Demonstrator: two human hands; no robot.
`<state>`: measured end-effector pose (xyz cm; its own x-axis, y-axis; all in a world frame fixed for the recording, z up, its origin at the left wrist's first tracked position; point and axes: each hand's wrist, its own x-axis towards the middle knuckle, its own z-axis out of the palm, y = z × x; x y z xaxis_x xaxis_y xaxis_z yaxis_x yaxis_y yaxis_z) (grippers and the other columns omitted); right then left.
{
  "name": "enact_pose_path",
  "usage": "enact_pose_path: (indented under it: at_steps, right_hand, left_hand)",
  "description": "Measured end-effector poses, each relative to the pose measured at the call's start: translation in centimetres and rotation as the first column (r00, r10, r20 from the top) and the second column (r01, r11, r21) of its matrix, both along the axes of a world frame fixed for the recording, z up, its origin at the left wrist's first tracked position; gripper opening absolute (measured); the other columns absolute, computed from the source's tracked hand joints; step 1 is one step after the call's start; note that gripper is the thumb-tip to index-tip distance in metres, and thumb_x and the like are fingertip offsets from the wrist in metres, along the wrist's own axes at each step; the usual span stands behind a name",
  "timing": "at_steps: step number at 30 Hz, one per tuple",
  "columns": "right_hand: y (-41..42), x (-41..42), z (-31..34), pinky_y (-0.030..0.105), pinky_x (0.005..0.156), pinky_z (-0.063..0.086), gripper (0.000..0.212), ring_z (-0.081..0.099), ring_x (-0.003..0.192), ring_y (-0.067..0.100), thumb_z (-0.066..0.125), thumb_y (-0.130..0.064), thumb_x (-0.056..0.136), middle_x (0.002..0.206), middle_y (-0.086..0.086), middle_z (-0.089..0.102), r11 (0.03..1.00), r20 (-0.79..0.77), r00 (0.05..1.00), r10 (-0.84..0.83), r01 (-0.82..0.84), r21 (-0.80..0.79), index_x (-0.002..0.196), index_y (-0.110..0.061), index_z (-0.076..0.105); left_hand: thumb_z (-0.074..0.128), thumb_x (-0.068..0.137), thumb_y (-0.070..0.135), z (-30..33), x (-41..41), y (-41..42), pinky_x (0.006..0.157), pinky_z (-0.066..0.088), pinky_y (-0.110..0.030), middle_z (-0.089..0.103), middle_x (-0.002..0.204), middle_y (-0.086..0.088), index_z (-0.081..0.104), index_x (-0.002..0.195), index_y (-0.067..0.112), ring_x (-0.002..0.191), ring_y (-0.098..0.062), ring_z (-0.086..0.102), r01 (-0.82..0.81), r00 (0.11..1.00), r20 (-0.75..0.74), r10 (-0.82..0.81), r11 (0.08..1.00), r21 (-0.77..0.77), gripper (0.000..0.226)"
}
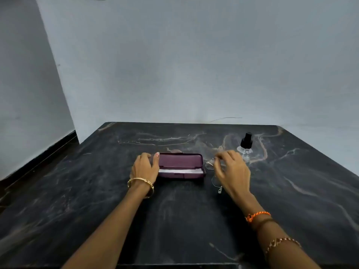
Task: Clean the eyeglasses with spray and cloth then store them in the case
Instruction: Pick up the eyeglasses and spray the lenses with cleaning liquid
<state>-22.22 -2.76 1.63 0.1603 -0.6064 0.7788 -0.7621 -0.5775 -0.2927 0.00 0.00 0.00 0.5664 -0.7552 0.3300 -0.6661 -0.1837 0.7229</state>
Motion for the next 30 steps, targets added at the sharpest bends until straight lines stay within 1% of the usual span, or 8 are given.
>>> enact_pose_path:
  at_steps: [4,10,13,16,18,23,27,30]
  right_hand:
    - [0.9,-1.2,-1.5,0.023,0.045,0.034,0.003,0.059,0.065,0.023,0.066,-0.009,0.076,0.072,0.008,0.064,0.996,0.084,0.992,-0.091,0.089,0.017,0.074,-0.007,0.064]
    - [0.6,-0.8,-1.1,0.025,0.033,0.039,0.026,0.057,0.056,0.021,0.046,-0.026,0.079,0.066,0.007,0.062,0.994,-0.023,0.997,-0.079,0.076,-0.083,0.068,-0.008,0.062]
    - [0.3,-0.7,-1.3,0.022,0.039,0.032,0.030,0.056,0.057,0.023,0.044,-0.029,0.078,0.065,0.008,0.061,0.990,0.007,0.990,-0.142,0.142,-0.017,0.065,-0.008,0.061]
    - [0.1,-0.9,-1.5,0.025,0.046,0.034,0.034,0.058,0.060,0.027,0.048,-0.035,0.080,0.068,0.009,0.062,0.978,0.047,0.985,-0.168,0.161,0.134,0.067,-0.007,0.063]
    - [0.1,-1.2,-1.4,0.026,0.053,0.034,0.032,0.059,0.065,0.029,0.054,-0.038,0.082,0.076,0.008,0.064,0.957,0.077,0.981,-0.177,0.153,0.247,0.072,-0.009,0.064]
    - [0.2,-2.0,-0.9,0.030,0.060,0.037,0.042,0.060,0.077,0.028,0.055,-0.050,0.076,0.083,0.008,0.067,0.908,0.066,0.982,-0.178,0.138,0.396,0.077,-0.010,0.065]
    - [1.0,-2.8,-0.4,0.035,0.066,0.047,0.043,0.063,0.080,0.028,0.061,-0.056,0.069,0.075,0.006,0.070,0.892,0.111,0.976,-0.186,0.121,0.435,0.073,-0.014,0.066]
    - [1.2,-3.8,-0.2,0.035,0.066,0.048,0.045,0.062,0.076,0.025,0.069,-0.060,0.061,0.070,0.005,0.068,0.853,0.052,0.989,-0.138,0.092,0.513,0.066,-0.015,0.063]
  left_hand:
    - [0.038,0.092,0.042,-0.6,0.3,-0.1,0.066,0.034,-0.032,0.063,0.095,-0.019,0.057,0.086,0.004,0.081,-0.027,0.054,-0.058,0.996,-0.066,0.053,0.996,-0.070,0.042]
    - [0.035,0.092,0.045,-0.9,0.8,-0.8,0.061,0.032,-0.033,0.055,0.069,-0.012,0.048,0.065,0.009,0.068,-0.029,0.050,-0.099,0.994,-0.061,0.093,0.989,-0.109,0.047]
    - [0.036,0.091,0.045,-1.1,0.7,-1.1,0.062,0.031,-0.032,0.057,0.073,-0.011,0.053,0.072,0.010,0.069,-0.026,0.049,-0.110,0.994,-0.021,0.108,0.987,-0.115,0.044]
    - [0.040,0.091,0.041,-1.0,0.5,-1.3,0.070,0.035,-0.031,0.064,0.093,-0.012,0.058,0.091,0.008,0.087,-0.029,0.057,-0.103,0.995,-0.018,0.102,0.985,-0.142,0.038]
    - [0.041,0.091,0.039,-1.0,0.4,-1.1,0.072,0.035,-0.030,0.066,0.099,-0.013,0.058,0.095,0.008,0.093,-0.030,0.058,-0.115,0.993,-0.039,0.109,0.977,-0.179,0.036]
    - [0.040,0.092,0.037,-0.9,0.3,-0.7,0.069,0.038,-0.031,0.065,0.092,-0.014,0.059,0.090,0.009,0.086,-0.027,0.058,-0.059,0.998,-0.033,0.053,0.973,-0.225,0.034]
    - [0.040,0.093,0.036,-0.7,0.3,-0.6,0.071,0.038,-0.032,0.063,0.092,-0.012,0.059,0.091,0.008,0.087,-0.026,0.056,-0.032,0.999,-0.016,0.029,0.971,-0.239,0.035]
    - [0.039,0.093,0.035,-0.7,0.1,-0.5,0.069,0.038,-0.033,0.060,0.084,-0.010,0.059,0.088,0.008,0.086,-0.028,0.056,0.027,1.000,-0.002,-0.029,0.972,-0.232,0.034]
